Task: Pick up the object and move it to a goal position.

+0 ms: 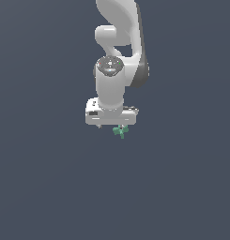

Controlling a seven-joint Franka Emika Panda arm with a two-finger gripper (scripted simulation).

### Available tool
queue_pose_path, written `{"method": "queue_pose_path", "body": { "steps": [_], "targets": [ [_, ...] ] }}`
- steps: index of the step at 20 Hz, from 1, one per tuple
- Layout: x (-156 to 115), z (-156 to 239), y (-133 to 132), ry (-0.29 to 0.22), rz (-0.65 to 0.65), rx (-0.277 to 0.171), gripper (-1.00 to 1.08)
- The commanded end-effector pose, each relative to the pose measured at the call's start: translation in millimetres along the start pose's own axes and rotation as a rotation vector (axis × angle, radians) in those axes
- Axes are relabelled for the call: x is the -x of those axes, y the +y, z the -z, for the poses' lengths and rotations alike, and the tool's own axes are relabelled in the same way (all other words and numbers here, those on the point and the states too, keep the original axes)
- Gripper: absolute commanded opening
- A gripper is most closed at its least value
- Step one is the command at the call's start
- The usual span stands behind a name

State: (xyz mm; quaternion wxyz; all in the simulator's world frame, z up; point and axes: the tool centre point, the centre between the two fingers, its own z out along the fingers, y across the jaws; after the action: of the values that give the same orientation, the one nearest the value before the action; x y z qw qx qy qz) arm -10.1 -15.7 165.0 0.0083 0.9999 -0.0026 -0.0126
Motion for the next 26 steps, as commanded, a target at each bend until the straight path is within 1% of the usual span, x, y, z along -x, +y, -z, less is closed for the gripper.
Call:
{"method": "queue_pose_path", "body": {
  "steps": [1,4,8,11,18,26],
  "targets": [
    [0.0,0.0,0.0,0.000,0.000,0.000,1.00],
    [0.5,-0.6,4.5,-0.002,-0.008,0.004,1.00],
    [1.9,-2.3,20.8,-0.008,-0.030,0.020,1.00],
    [2.1,-2.5,27.6,-0.011,-0.033,0.027,1.00],
    [3.3,-3.6,23.7,-0.009,-0.047,0.024,1.00],
    [10.7,-10.4,10.9,-0.003,-0.130,0.017,1.00]
  ]
}}
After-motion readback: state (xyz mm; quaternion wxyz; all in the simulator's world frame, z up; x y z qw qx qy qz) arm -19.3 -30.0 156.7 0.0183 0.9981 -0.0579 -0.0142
